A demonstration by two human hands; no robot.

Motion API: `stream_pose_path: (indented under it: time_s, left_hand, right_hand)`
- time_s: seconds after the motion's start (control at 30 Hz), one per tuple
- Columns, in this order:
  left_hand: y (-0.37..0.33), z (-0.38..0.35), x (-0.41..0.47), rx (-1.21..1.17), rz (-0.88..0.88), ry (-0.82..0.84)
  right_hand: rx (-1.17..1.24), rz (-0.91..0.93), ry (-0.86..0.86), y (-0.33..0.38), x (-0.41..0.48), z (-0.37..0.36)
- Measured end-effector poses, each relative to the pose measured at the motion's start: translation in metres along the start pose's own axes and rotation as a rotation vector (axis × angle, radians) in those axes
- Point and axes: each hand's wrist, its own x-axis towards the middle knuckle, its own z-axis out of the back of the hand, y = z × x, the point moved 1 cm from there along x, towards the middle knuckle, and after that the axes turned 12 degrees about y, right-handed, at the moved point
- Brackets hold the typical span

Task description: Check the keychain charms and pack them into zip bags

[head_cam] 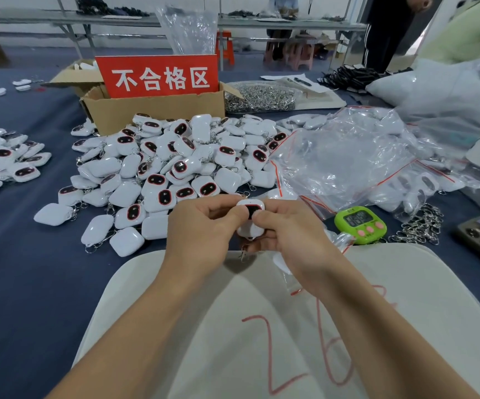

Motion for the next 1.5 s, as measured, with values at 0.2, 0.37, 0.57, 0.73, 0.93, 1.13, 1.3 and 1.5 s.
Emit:
stream_pose_path:
  time_s: [0.2, 0.37, 0.57, 0.73, 0.93, 1.13, 1.3, 1.5]
  left_hand:
    - [-0.004, -0.002, -0.001, 0.097, -0.074, -0.009]
    - [-0.002, 0.001, 0.000, 0.056, -0.069, 0.011]
    - [0.000, 0.000, 0.000, 0.048, -0.084, 0.015]
    - [-0.002, 0.000, 0.000, 0.061, -0.103, 0.000]
    - [0.002, 0.005, 0.000, 0.104, -0.098, -0.062]
    - [-0.001, -0.001, -0.008, 0.293, -0.087, -0.079]
    - [-0.001, 0.000, -0.007, 0.335, -0.118, -0.087]
    - [0.001, 0.000, -0.001, 0.097, -0.060, 0.049]
  right_hand:
    - [-0.034, 0.000, 0.025, -0.001, 0.001, 0.000]
    - [-0.026, -0.012, 0.051, 0.003, -0.001, -0.001]
    - [-0.074, 0.004, -0.007, 0.004, -0.003, -0.002]
    - [-0.097, -0.004, -0.020, 0.005, -0.004, -0.003]
    - [-0.158, 0.170, -0.302, 0.013, -0.007, 0.002]
    - [-0.437, 0.264, -0.412, 0.012, -0.010, -0.003]
    - [-0.478, 0.263, -0.399, 0.013, -0.009, -0.003]
    - [-0.561, 0.274, -0.373, 0.011, -0.009, -0.003]
